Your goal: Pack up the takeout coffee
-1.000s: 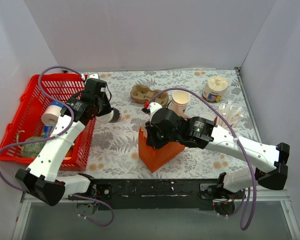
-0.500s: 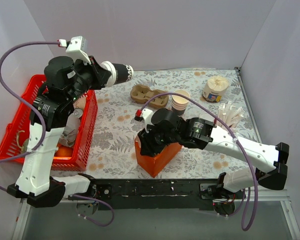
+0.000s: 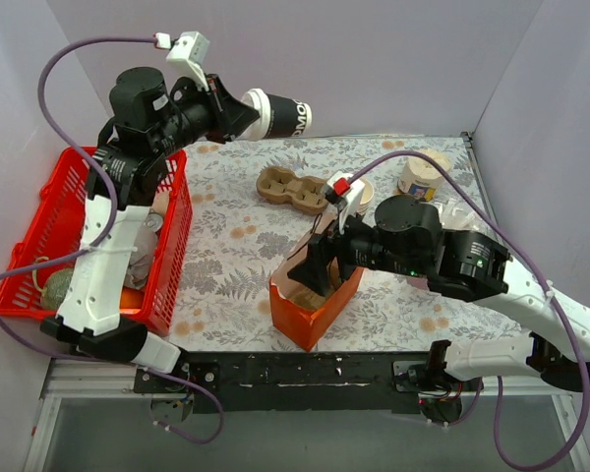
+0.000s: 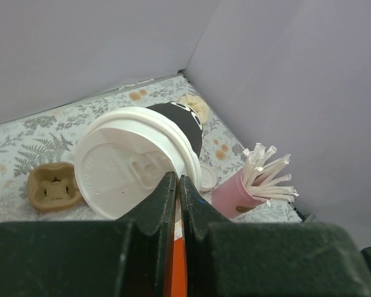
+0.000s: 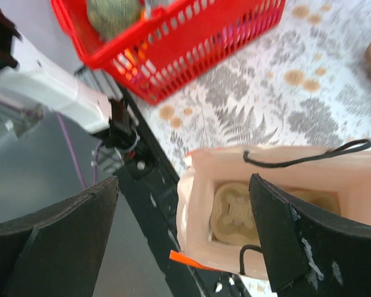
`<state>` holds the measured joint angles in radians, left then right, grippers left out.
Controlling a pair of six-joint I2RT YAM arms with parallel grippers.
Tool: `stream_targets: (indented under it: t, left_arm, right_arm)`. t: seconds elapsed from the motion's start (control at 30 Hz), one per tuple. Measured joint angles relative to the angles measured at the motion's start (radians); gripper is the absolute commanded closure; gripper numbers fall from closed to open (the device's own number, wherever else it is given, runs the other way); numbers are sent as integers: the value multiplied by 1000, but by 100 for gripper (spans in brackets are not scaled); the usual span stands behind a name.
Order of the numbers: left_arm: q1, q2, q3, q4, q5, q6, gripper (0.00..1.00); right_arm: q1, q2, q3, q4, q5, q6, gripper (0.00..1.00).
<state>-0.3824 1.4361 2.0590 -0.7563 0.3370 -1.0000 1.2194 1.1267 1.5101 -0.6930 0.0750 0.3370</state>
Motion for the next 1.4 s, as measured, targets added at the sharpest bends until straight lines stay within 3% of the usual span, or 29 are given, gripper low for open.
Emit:
stream_targets:
  t: [0.17, 0.3, 0.43, 0.67, 0.87, 0.97, 1.4]
  left_arm:
    - [-80, 101, 106, 4, 21, 37, 100]
    - [-192, 139, 163, 3, 7, 109, 100]
    - [-282, 142, 174, 4, 34, 203, 100]
    - [-333, 87, 73, -8, 191, 385, 100]
    - [-389, -63, -210, -45, 249, 574, 100]
    - [-402, -109, -274, -52, 256, 642, 100]
    - [-410, -208, -351, -107, 280, 890, 100]
  right_arm:
    - [0, -5, 66, 39, 118, 4, 4]
    - [0, -52, 63, 31, 342, 111, 3]
    - [0, -123, 62, -84, 584, 275, 2]
    - [-1, -246, -6, -275, 783, 478, 2]
    - [-1, -283, -60, -383, 821, 579, 2]
    - [-1, -290, -72, -409, 823, 599, 2]
    - [-1, -306, -117, -406, 822, 605, 2]
